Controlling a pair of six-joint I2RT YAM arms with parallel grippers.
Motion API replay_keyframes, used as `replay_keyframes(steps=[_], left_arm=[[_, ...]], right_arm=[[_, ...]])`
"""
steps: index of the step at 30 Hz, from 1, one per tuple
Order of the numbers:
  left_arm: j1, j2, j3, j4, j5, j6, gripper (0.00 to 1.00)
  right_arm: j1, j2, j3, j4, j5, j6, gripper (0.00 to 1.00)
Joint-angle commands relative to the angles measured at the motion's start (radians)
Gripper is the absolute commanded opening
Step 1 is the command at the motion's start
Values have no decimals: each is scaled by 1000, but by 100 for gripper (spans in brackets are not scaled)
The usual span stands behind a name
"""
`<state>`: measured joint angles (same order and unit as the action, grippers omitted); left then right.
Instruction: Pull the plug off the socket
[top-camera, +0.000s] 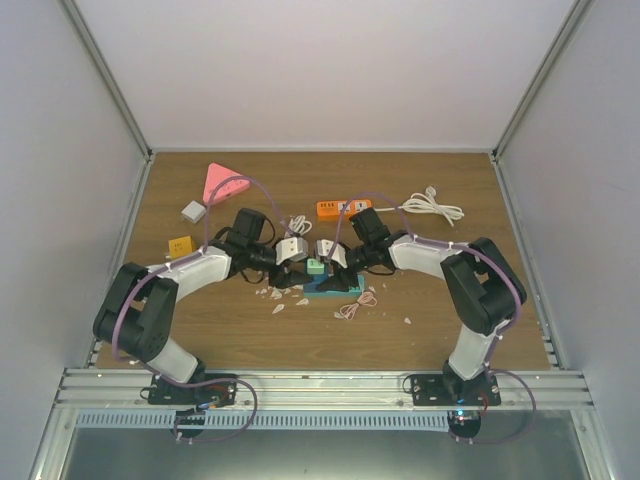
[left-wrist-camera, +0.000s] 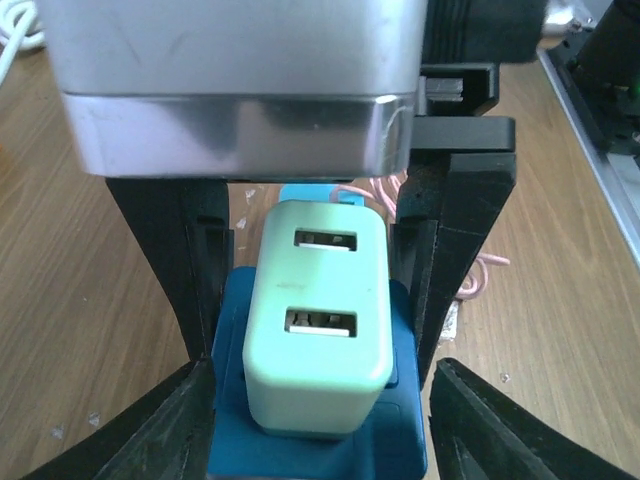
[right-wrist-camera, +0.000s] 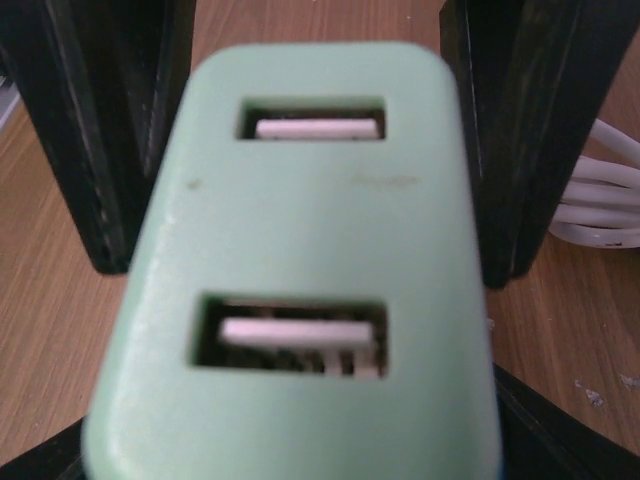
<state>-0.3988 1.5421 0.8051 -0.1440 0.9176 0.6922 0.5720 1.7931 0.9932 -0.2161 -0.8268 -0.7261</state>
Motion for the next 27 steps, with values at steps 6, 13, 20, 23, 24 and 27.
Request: replay_keyframes(steps=[6, 13, 20, 23, 24, 27], left_arm=[[-61, 13, 22, 61, -79, 33, 45], [-60, 8, 18, 47, -89, 42, 39], [-58, 8, 17, 44, -91, 46, 40], [-58, 6, 16, 43, -87, 50, 40], [-58, 6, 16, 43, -84, 51, 39], [-58, 5, 16, 40, -70, 59, 36]], right_arm=[[24, 20, -44, 18, -79, -11, 60], [20, -41, -136, 246, -78, 114, 83], [20, -48, -201, 397, -56, 165, 83], [19, -41, -230, 438, -37, 166, 80], [16, -38, -237, 451, -33, 169, 78], [5, -42, -261, 506, -35, 186, 71]])
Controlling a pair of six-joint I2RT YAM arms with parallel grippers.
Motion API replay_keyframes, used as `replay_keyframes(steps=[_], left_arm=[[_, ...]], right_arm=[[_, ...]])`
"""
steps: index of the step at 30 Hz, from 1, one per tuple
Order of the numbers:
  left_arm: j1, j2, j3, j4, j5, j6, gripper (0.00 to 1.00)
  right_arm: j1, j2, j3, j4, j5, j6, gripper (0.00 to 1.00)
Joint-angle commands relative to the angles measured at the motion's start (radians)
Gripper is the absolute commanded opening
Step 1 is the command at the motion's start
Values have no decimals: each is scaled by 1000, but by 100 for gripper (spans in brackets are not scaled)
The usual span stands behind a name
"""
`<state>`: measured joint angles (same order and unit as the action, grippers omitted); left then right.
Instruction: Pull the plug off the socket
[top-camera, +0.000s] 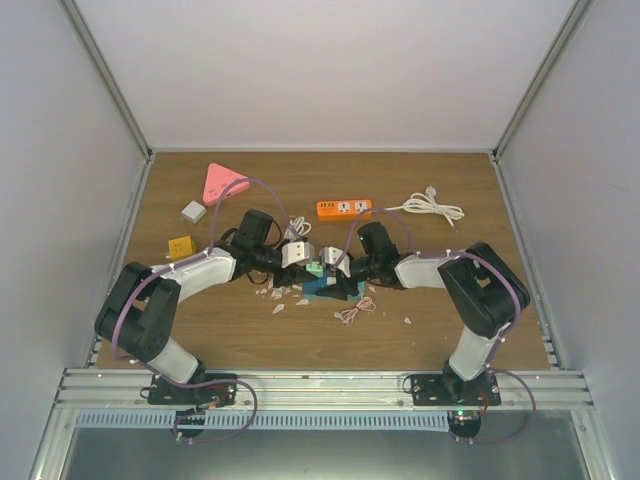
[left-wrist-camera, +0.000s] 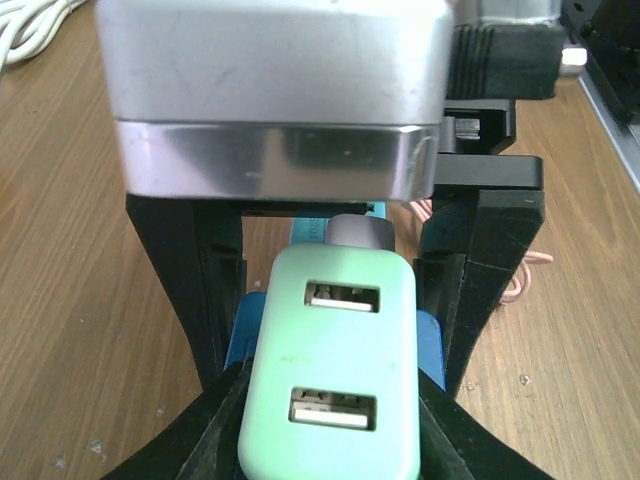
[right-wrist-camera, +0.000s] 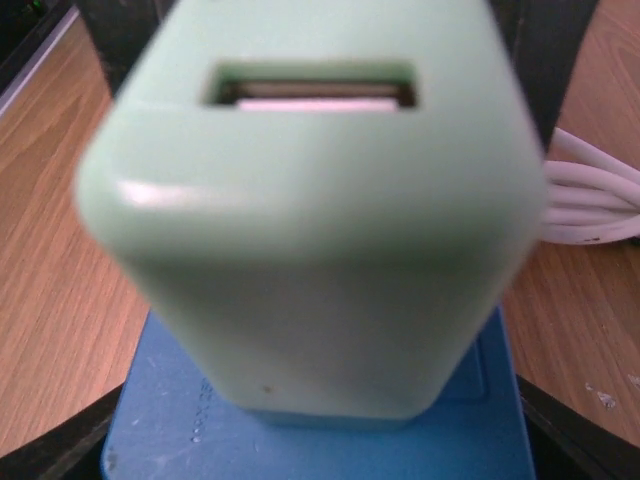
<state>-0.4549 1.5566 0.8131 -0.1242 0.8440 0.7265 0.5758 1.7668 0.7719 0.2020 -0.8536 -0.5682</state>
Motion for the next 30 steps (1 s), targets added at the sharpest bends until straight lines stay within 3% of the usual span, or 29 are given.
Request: replay_keyframes(steps=[1, 8, 10, 12, 14, 26, 30], left_arm=[[-2, -11, 7, 21, 12, 28, 35], [2, -18, 8, 31, 64, 31, 26], [2, -18, 7, 31, 68, 31, 25], [3, -19, 9, 26, 63, 37, 24], [4, -20, 5, 23, 55, 42, 24], [7, -13, 6, 16, 39, 45, 23], [8, -16, 6, 17, 40, 44, 23]], right_arm=[[-3, -18, -48, 106, -10, 31, 68], [-9, 9, -54, 159, -66, 41, 53], [-8, 20, -49, 161, -79, 40, 58], [-7, 23, -54, 175, -81, 51, 74], [-9, 11, -74, 220, -77, 78, 80], [-11, 28, -193, 554, -76, 265, 77], [-12, 54, -195, 594, -69, 262, 69]])
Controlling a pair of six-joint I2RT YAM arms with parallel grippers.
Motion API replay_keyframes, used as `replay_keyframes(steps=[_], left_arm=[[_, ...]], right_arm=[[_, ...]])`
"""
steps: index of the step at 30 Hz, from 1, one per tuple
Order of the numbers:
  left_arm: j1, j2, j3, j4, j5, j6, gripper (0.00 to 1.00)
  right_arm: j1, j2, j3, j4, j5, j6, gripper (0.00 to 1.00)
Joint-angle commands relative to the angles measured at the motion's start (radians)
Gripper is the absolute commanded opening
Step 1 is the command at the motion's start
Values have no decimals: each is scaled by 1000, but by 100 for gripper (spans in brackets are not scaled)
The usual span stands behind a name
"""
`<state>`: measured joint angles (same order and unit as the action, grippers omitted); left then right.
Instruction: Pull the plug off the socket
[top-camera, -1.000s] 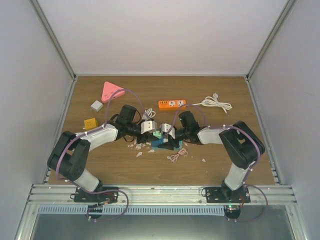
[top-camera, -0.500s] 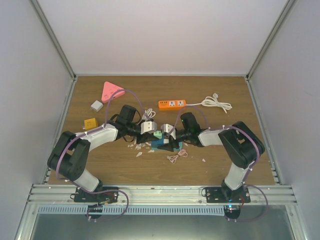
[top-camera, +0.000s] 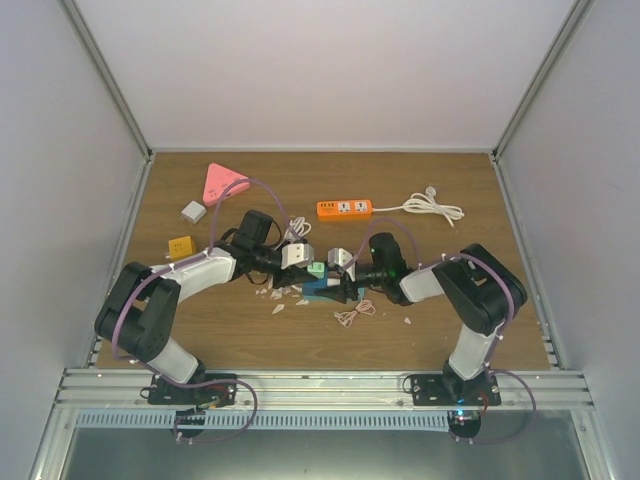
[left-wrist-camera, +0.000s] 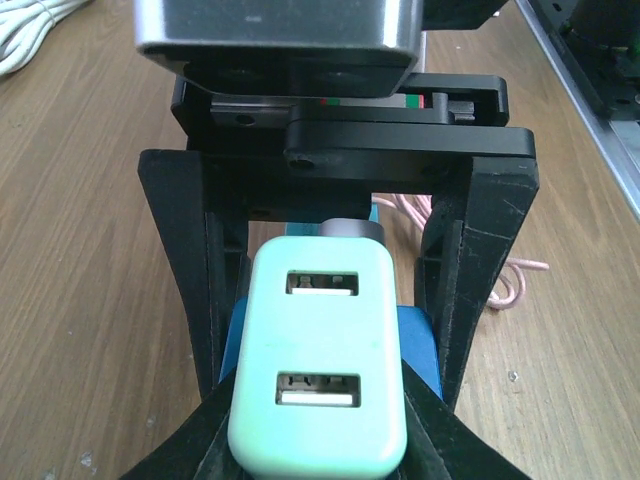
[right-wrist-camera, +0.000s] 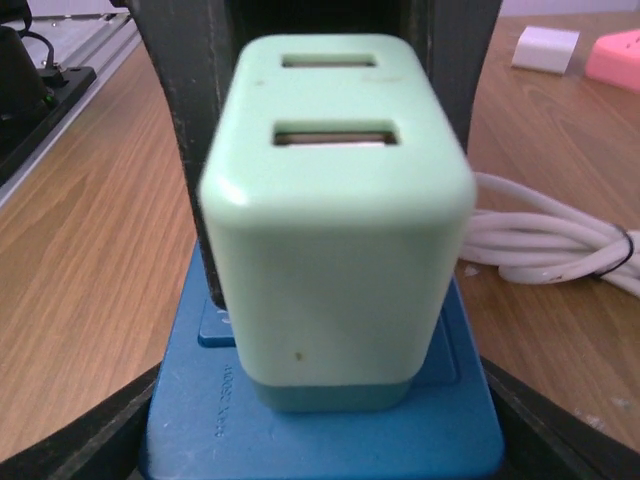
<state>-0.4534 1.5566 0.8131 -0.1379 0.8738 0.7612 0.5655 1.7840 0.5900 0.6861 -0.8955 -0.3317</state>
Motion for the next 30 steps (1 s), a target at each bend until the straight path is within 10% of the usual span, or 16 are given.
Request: replay_keyframes(steps=[1, 15, 30], left_arm=[[7, -16, 7, 31, 11, 9, 23], [22, -13, 31, 38, 170, -49, 18], [40, -42, 8, 113, 121, -3, 12]], right_arm=[[-2, 42, -14, 111, -25, 20, 67], [-9, 64, -3, 69, -32, -1, 35], [-9, 81, 18, 36, -11, 2, 25]])
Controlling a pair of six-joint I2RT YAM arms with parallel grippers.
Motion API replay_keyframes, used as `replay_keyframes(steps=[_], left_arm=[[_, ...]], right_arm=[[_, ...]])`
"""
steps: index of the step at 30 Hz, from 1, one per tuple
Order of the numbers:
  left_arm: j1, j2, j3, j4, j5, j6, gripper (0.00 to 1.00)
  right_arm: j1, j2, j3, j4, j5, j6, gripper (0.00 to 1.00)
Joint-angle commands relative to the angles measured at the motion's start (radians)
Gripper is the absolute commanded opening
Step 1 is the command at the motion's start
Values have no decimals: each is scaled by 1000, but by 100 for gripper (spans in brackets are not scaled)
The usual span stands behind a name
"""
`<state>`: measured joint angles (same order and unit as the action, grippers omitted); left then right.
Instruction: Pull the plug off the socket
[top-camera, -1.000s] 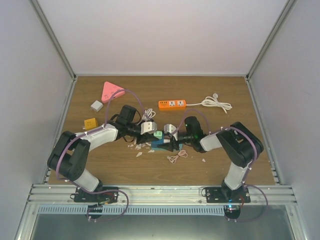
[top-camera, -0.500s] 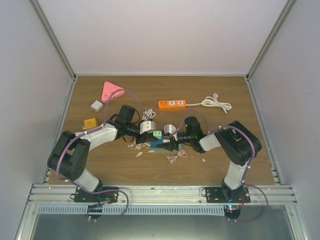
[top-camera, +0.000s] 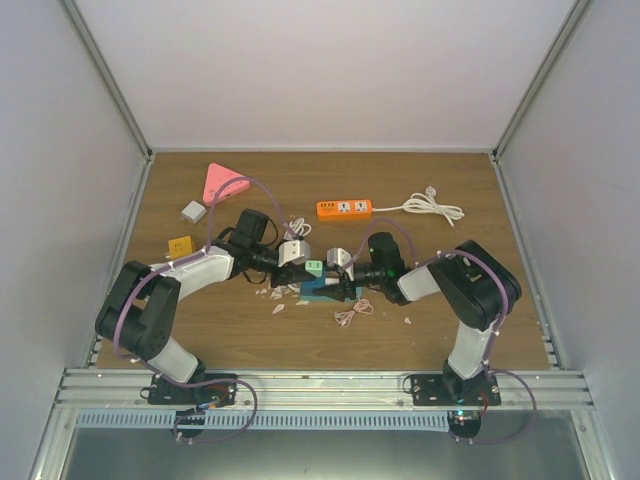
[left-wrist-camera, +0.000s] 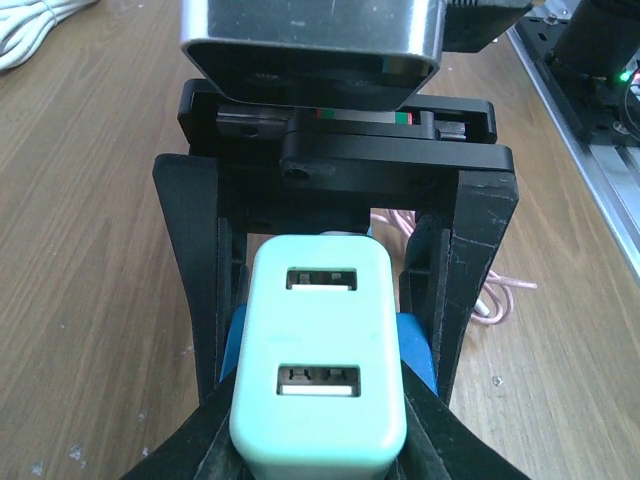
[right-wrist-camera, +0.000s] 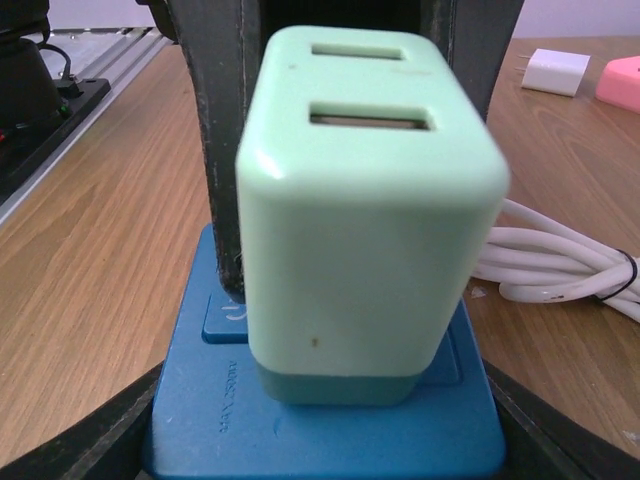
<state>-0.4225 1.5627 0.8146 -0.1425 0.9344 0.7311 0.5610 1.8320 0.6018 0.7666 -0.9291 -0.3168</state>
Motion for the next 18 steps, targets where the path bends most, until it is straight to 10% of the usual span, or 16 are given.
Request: replay_keyframes(steps=[1, 10, 18], left_arm=[[20, -41, 9, 127, 97, 1, 12], [76, 31, 64, 29, 288, -41, 11], [66, -66, -11, 130, 54, 75, 12]], right_arm=[[-4, 34, 8, -47, 29, -14, 25], [-4, 42, 19, -57, 57, -14, 23], [-3, 57, 35, -77, 60, -7, 22]])
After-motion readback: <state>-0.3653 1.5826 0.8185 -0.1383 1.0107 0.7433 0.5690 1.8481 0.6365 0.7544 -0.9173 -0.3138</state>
